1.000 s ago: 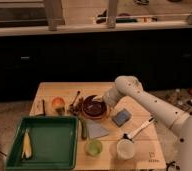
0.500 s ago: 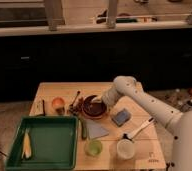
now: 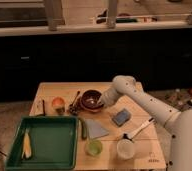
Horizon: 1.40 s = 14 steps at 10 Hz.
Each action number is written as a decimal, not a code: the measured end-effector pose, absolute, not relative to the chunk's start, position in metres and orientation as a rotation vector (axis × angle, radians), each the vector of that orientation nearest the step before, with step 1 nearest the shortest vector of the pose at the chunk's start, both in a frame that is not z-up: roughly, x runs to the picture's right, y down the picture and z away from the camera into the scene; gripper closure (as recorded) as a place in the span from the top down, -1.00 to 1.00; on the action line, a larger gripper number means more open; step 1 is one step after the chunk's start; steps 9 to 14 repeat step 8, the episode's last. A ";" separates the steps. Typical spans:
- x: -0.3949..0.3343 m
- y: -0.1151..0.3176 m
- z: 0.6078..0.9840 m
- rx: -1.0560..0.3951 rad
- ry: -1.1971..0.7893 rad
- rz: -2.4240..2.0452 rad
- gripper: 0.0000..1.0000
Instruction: Stack bowls into tray
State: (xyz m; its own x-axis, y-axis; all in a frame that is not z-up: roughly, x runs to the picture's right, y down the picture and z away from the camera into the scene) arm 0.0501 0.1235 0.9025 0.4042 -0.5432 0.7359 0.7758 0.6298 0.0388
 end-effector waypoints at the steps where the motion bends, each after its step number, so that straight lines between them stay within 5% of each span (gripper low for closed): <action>1: 0.053 0.125 0.902 -0.332 -0.791 -0.845 -0.95; 14: 0.076 0.116 0.874 -0.260 -0.777 -0.850 -1.00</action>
